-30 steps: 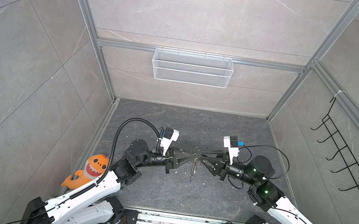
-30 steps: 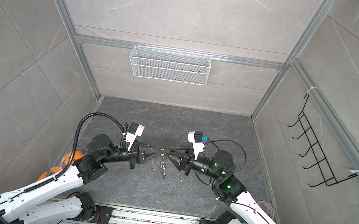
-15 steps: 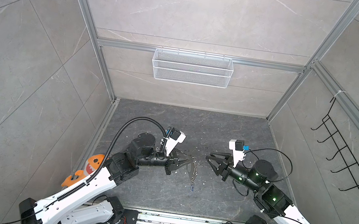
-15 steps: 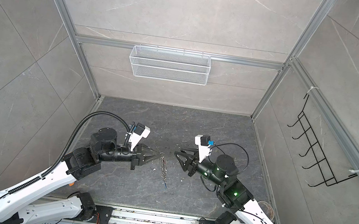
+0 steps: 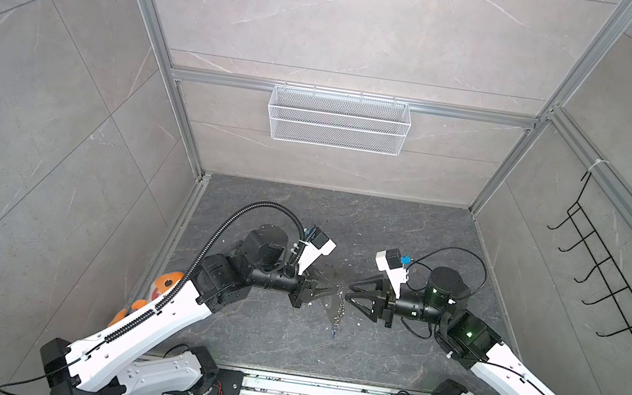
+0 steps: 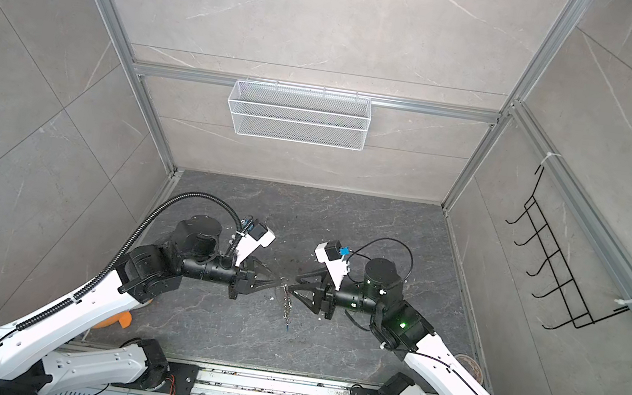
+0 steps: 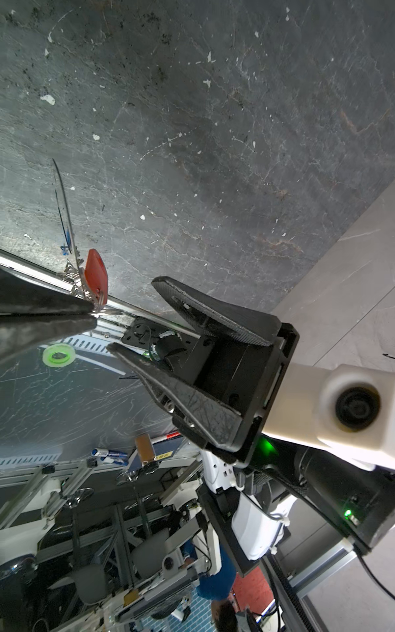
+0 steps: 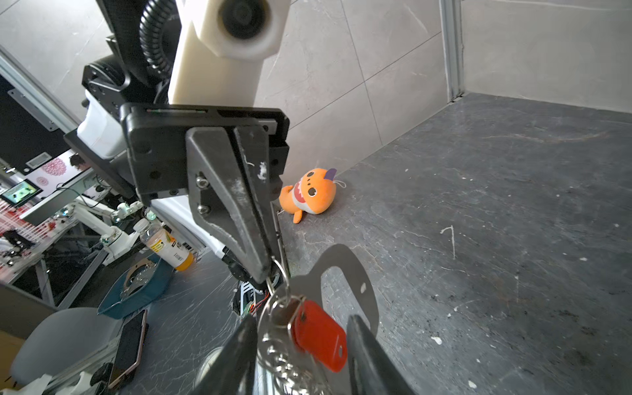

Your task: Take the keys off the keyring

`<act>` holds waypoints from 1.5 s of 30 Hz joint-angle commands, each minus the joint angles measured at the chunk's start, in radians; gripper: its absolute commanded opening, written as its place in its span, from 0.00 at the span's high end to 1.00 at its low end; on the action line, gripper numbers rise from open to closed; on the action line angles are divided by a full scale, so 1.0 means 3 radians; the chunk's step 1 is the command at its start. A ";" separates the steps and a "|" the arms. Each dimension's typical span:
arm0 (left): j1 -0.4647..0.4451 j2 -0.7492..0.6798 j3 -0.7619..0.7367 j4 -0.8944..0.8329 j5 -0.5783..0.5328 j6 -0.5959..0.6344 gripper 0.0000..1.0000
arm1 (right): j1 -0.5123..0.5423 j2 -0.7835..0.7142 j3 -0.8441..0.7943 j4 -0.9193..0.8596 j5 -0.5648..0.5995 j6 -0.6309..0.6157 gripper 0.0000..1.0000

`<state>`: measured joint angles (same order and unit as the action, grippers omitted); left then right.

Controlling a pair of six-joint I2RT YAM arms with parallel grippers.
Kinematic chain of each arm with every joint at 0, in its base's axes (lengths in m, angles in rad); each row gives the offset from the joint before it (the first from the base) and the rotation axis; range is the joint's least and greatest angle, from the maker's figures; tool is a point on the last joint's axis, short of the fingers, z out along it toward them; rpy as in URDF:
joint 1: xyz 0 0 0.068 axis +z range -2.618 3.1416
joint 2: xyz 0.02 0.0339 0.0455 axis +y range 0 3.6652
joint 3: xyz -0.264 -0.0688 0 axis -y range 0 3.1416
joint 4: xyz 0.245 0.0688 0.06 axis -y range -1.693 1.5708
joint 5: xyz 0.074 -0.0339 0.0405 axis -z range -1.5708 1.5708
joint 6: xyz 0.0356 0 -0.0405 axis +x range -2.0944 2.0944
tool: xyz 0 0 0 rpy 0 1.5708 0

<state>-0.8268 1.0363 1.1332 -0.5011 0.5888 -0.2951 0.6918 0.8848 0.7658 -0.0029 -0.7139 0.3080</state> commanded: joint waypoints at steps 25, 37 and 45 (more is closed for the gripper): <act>-0.0022 0.0104 0.0367 -0.0298 0.0305 0.0301 1.00 | 0.0015 0.0269 0.0233 0.0270 -0.0549 0.0044 0.73; -0.0024 0.0116 0.0400 -0.0342 0.0278 0.0331 1.00 | 0.0023 0.0302 0.0205 0.0275 -0.0589 0.0062 0.80; -0.0021 0.0118 0.0442 -0.0360 0.0237 0.0343 1.00 | 0.0031 0.0291 0.0166 0.0328 -0.0604 0.0085 0.85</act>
<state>-0.8268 1.0760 1.2217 -0.6209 0.6559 -0.2207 0.6937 0.9745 0.8116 0.0719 -0.8764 0.3218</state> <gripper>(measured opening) 0.045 0.159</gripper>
